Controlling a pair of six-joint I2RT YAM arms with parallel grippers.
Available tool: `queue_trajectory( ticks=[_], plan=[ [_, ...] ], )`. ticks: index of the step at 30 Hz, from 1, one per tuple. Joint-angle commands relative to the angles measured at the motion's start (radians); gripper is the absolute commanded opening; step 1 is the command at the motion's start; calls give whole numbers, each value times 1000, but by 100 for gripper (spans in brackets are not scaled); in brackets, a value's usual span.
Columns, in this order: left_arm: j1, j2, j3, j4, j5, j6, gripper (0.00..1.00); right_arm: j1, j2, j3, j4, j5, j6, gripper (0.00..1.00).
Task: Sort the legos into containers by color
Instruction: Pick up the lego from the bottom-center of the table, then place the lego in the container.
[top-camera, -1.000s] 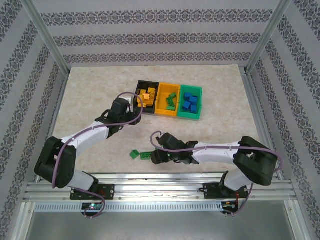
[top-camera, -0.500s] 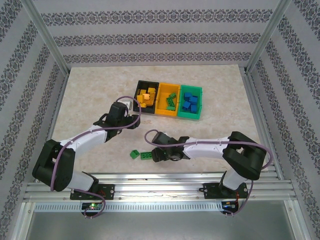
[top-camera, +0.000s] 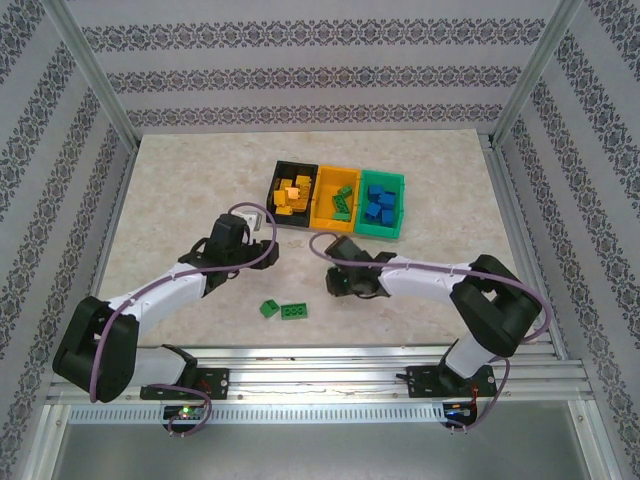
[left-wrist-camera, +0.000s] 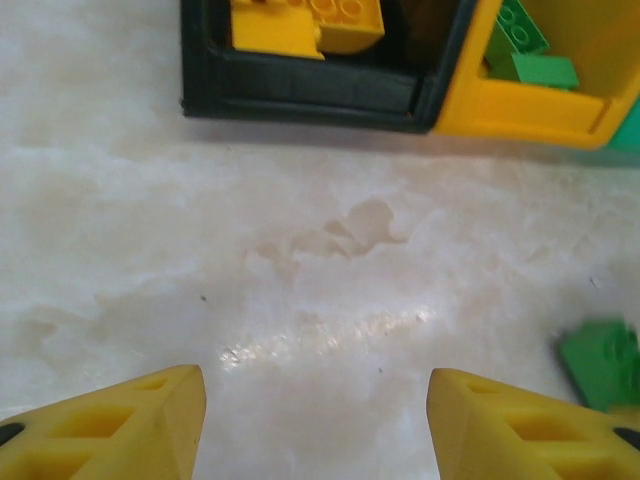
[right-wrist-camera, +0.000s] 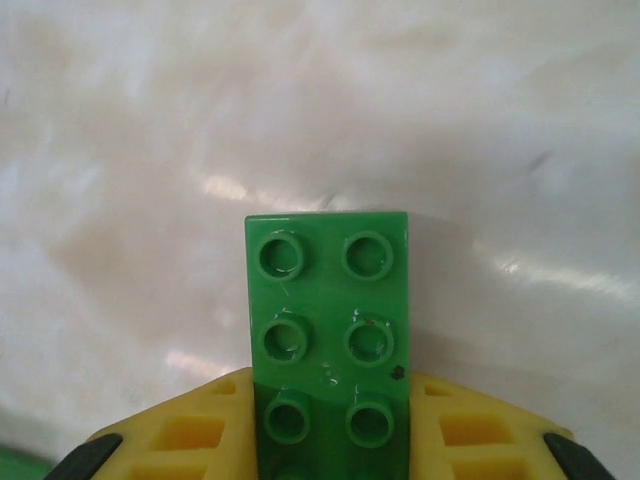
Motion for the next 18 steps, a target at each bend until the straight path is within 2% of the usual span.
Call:
queue_trajectory(
  ticks=[1,5,7,11,13,18],
  plan=[
    [12,-17,-24,-23,115,-16,61,-83,-27,109,68,-28,-110,23],
    [12,-18,-49,-19,244,-21,62,-191,46,267,92,-55,-172,24],
    [11,-8,-46,-38,288,-22,67,-239,96,349,102,-84,-178,24],
    [1,-10,-45,-62,367,-33,70,-302,225,523,89,-124,-198,27],
    [-13,-19,-44,-81,374,-33,71,-323,281,582,87,-147,-201,30],
    [-84,-26,-11,-177,324,3,75,-348,359,651,70,-197,-209,46]
  ],
)
